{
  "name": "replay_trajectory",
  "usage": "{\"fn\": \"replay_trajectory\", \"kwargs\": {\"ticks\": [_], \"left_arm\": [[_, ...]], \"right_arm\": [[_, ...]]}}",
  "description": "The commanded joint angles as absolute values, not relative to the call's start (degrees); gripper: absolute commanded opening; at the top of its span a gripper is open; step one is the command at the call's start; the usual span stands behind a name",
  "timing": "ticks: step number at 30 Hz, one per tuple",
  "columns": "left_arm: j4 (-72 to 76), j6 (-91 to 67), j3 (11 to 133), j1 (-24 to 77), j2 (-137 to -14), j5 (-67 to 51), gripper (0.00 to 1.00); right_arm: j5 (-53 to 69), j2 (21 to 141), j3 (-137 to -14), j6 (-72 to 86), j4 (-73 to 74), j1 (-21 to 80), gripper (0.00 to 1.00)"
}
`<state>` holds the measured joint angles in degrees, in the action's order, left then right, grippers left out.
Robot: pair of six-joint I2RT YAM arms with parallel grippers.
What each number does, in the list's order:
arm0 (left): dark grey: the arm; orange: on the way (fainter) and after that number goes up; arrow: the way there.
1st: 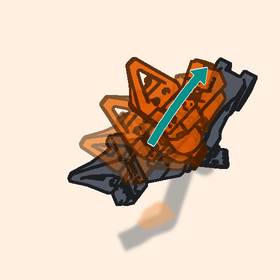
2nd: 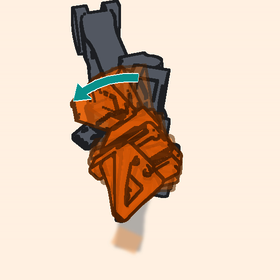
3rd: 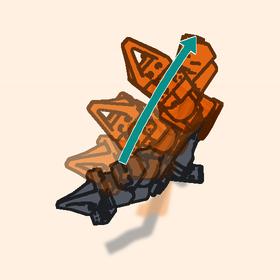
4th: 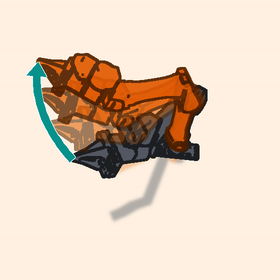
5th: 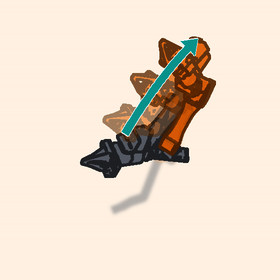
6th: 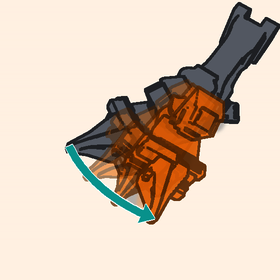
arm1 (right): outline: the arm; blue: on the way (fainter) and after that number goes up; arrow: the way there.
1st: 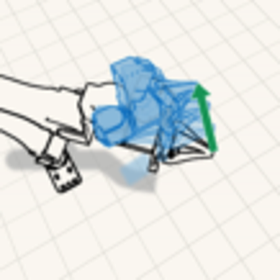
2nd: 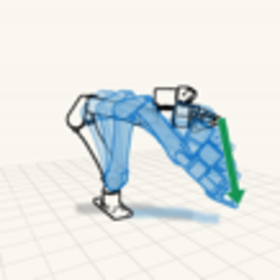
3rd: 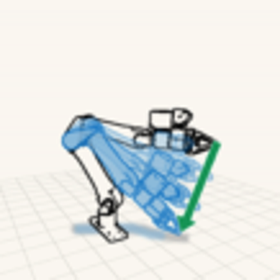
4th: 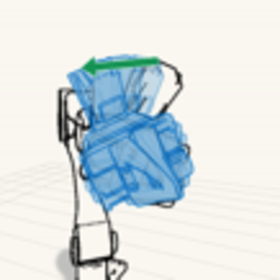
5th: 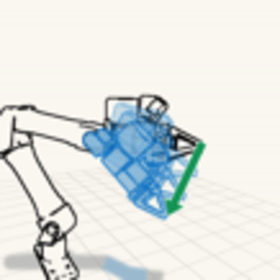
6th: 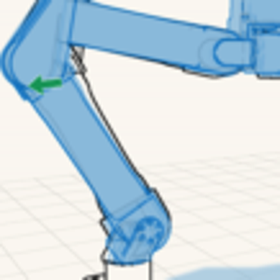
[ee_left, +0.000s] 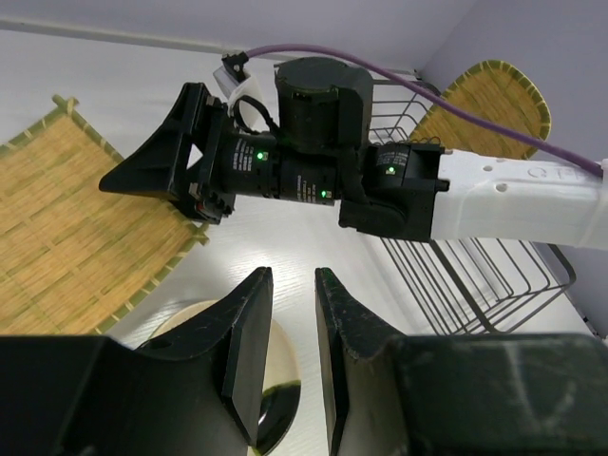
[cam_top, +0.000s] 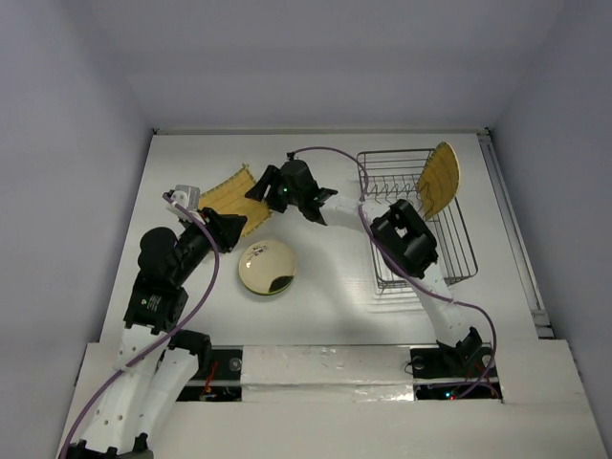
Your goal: Unload the plates from the dish rack
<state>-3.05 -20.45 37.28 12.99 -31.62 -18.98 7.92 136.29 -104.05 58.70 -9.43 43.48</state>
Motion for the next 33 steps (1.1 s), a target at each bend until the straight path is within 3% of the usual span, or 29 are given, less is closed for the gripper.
{"fn": "replay_trajectory", "kwargs": {"ticks": [1, 7, 23, 24, 25, 26, 28, 30, 33], "left_arm": [[-1.14, -20.13, 39.46, 12.57, -31.11, -19.16, 0.22], [-1.14, -20.13, 39.38, 12.57, -31.11, -19.25, 0.22], [-1.14, -20.04, 39.38, 13.1, -31.03, -19.25, 0.22], [-1.14, -20.04, 39.38, 13.1, -30.94, -19.16, 0.22], [-1.23, -20.04, 39.38, 13.1, -30.94, -19.07, 0.22], [-1.23, -20.04, 39.46, 13.1, -30.94, -18.99, 0.22], [-1.23, -20.04, 39.46, 13.1, -31.03, -19.16, 0.22], [-1.32, -19.86, 39.55, 13.1, -31.11, -19.07, 0.22], [-1.23, -19.86, 39.46, 13.1, -30.94, -19.16, 0.17]], "right_arm": [[9.67, 132.72, -101.35, 57.57, -14.41, 43.68, 0.69], [7.04, 129.12, -99.23, 54.41, -11.35, 43.68, 1.0], [-6.14, 115.76, -102.75, 35.7, 3.86, 40.61, 0.98], [-7.2, 114.45, -101.79, 34.64, 3.87, 40.61, 0.93], [-8.25, 110.87, -100.47, 33.5, 3.35, 40.61, 0.79], [-10.26, 108.57, -96.98, 30.96, 2.64, 40.61, 0.61], [-13.26, 103.74, -93.53, 28.58, 2.46, 40.0, 0.09], [-17.91, 95.57, -87.91, 24.1, 3.33, 39.99, 0.01], [-26.43, 84.93, -81.16, 18.82, 7.97, 37.72, 0.0]]}}
